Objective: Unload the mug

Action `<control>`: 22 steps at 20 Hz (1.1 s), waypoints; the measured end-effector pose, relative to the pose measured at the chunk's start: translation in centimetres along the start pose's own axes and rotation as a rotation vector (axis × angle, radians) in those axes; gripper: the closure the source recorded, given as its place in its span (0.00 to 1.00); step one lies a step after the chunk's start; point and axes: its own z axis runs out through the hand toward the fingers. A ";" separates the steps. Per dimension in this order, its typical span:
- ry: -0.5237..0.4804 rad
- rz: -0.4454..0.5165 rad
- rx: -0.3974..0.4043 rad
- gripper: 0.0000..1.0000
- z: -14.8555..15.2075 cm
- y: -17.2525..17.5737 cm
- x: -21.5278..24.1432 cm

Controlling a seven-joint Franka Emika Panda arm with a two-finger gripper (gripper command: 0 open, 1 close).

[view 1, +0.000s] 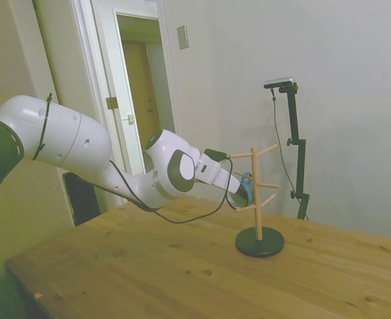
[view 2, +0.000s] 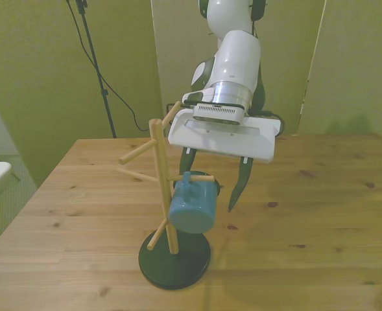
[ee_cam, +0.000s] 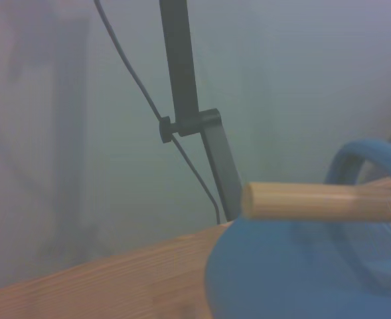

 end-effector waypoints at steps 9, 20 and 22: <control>-0.004 -0.003 0.001 1.00 0.0 -0.2 -0.3; -0.014 -0.008 0.005 1.00 0.0 -0.5 -1.1; -0.017 -0.009 0.006 1.00 0.0 -0.5 -1.2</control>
